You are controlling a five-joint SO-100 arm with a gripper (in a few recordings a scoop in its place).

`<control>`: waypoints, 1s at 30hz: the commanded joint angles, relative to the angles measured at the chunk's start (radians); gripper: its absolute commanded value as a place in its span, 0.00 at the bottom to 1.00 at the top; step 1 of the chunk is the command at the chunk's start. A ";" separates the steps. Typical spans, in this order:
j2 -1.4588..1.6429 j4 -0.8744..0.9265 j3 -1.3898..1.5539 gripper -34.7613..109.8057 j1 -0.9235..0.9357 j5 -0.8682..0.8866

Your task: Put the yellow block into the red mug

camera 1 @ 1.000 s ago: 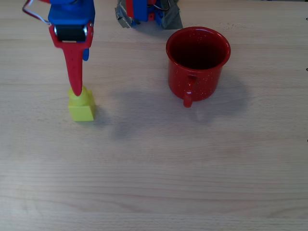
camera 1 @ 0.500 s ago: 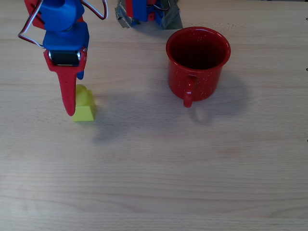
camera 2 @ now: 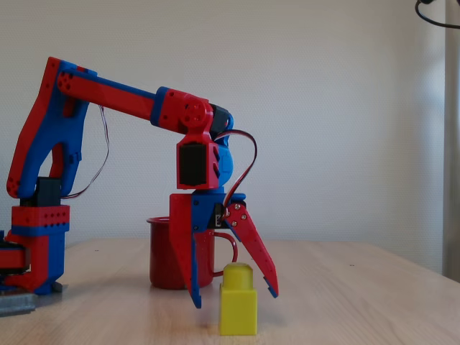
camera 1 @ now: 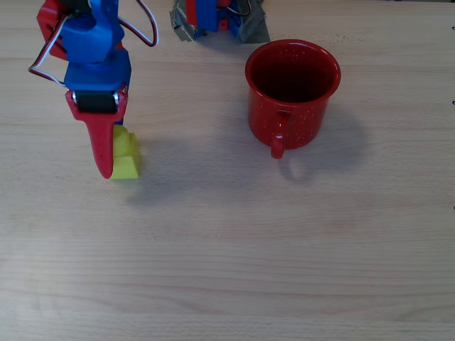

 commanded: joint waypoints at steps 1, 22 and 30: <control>0.046 -0.018 -0.035 0.47 -0.008 -0.005; 0.091 0.011 -0.087 0.24 -0.011 0.149; 0.229 0.132 -0.144 0.24 -0.014 0.348</control>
